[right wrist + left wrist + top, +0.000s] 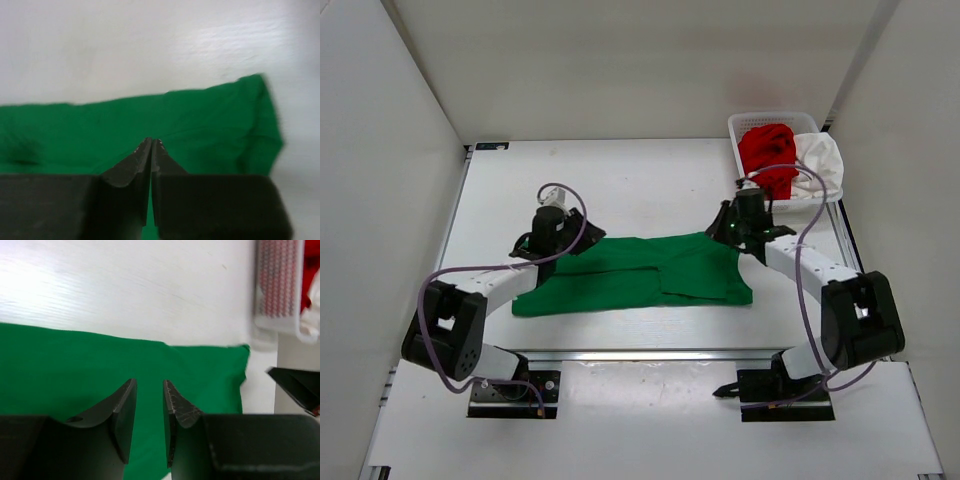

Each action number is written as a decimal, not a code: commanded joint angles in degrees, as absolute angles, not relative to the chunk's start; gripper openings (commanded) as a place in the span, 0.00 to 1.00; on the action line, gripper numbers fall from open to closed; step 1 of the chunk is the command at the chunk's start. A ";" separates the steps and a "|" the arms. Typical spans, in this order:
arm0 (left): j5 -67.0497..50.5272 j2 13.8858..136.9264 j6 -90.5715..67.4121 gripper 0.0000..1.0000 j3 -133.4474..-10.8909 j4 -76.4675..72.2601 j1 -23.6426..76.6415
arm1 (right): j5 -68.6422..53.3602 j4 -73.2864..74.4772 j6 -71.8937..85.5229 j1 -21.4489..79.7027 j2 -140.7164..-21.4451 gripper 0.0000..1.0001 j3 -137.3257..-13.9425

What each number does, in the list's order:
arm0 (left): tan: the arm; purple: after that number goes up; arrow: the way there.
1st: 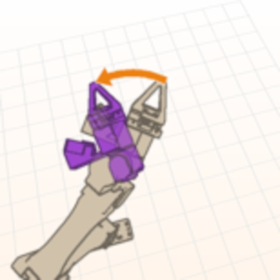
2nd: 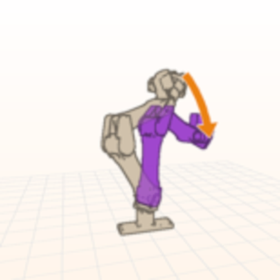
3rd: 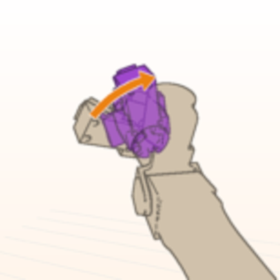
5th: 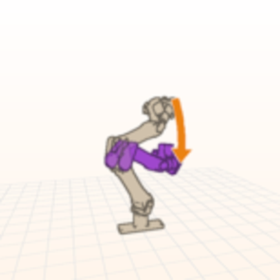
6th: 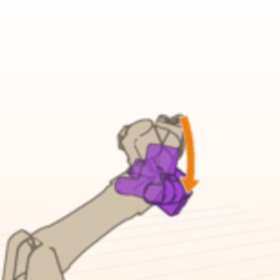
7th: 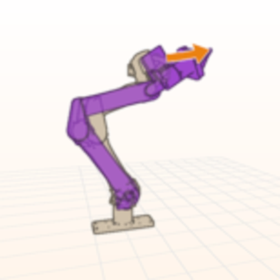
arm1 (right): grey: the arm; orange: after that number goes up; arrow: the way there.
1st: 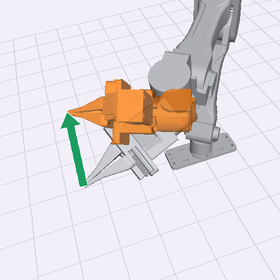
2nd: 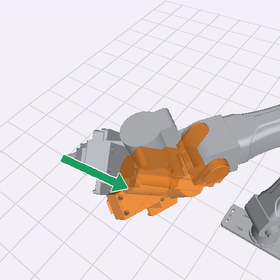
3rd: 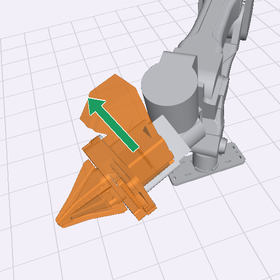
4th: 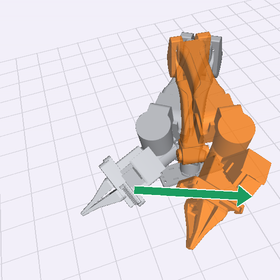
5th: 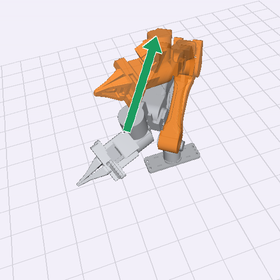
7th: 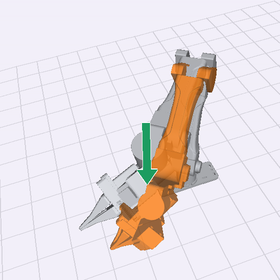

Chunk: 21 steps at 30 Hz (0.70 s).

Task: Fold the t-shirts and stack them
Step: Rotate the tshirt 90 degrees

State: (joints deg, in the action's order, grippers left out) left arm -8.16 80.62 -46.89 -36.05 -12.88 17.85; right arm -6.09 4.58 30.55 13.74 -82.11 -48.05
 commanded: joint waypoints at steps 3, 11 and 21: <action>-7.65 78.14 -42.80 0.38 -36.40 -9.84 25.66 | -4.84 6.50 31.03 21.53 -88.05 0.00 -47.55; -8.34 71.90 -44.03 0.39 -27.95 -12.66 29.44 | -7.82 8.70 29.45 20.75 -106.06 0.00 -60.89; -7.47 61.53 -41.66 0.40 -24.17 -3.44 23.12 | -28.98 17.25 33.62 19.78 -147.74 0.07 -137.45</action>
